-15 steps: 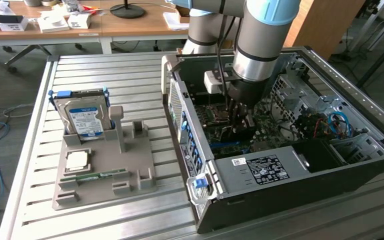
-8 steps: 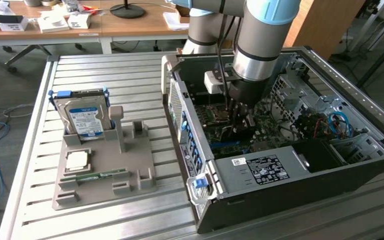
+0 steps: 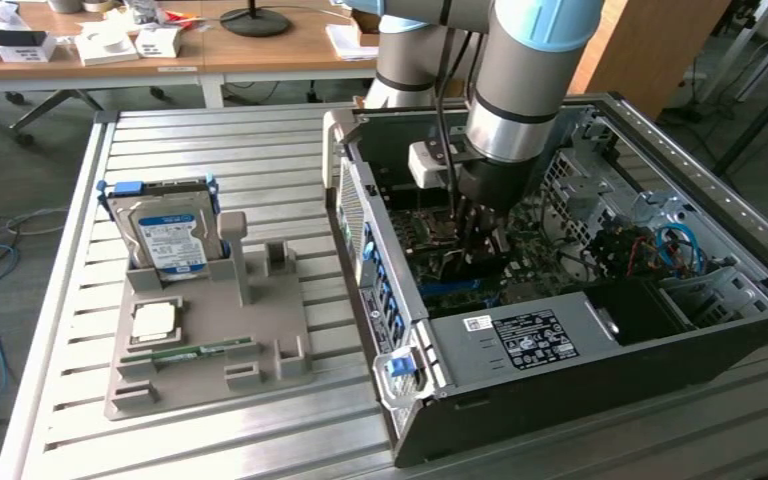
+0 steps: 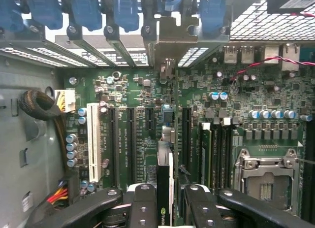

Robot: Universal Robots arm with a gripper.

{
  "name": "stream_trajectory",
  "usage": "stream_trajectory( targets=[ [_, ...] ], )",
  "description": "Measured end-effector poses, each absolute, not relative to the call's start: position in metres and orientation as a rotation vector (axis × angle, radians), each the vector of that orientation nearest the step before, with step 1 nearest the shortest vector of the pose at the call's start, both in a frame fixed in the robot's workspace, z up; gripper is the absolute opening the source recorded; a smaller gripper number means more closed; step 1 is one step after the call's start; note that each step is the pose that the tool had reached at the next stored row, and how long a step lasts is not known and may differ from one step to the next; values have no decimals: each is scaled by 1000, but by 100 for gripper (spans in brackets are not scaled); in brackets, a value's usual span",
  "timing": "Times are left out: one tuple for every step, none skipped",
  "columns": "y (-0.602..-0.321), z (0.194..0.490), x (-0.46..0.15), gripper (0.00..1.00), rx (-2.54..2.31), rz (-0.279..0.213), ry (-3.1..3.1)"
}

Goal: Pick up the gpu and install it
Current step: 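Insert the gpu into the slot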

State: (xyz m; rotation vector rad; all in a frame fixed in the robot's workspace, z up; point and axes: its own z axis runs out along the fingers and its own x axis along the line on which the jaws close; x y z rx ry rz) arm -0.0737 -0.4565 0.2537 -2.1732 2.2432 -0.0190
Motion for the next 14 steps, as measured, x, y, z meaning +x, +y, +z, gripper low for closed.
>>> stream_trajectory(
  targets=[
    [-456, 254, -74, 26, -2173, -19, 2243],
    [-456, 254, -74, 26, -2173, -19, 2243],
    [-456, 254, -74, 26, -2173, -19, 2243],
    [-456, 254, -74, 26, -2173, -19, 2243],
    [-457, 254, -74, 26, -2173, -19, 2243],
    [-457, 254, -74, 26, -2173, -19, 2243],
    [-457, 254, -74, 26, -2173, -19, 2243],
    [-457, 254, -74, 26, -2173, -19, 2243],
    [-457, 254, -74, 26, -2173, -19, 2243],
    [-457, 254, -74, 26, -2173, -19, 2243],
    [-457, 254, -74, 26, -2173, -19, 2243],
    [-457, 254, -74, 26, -2174, -19, 2242],
    [-457, 254, -74, 26, -2174, -18, 2242],
    [-457, 254, -74, 26, -2174, -18, 2242]
  ],
)
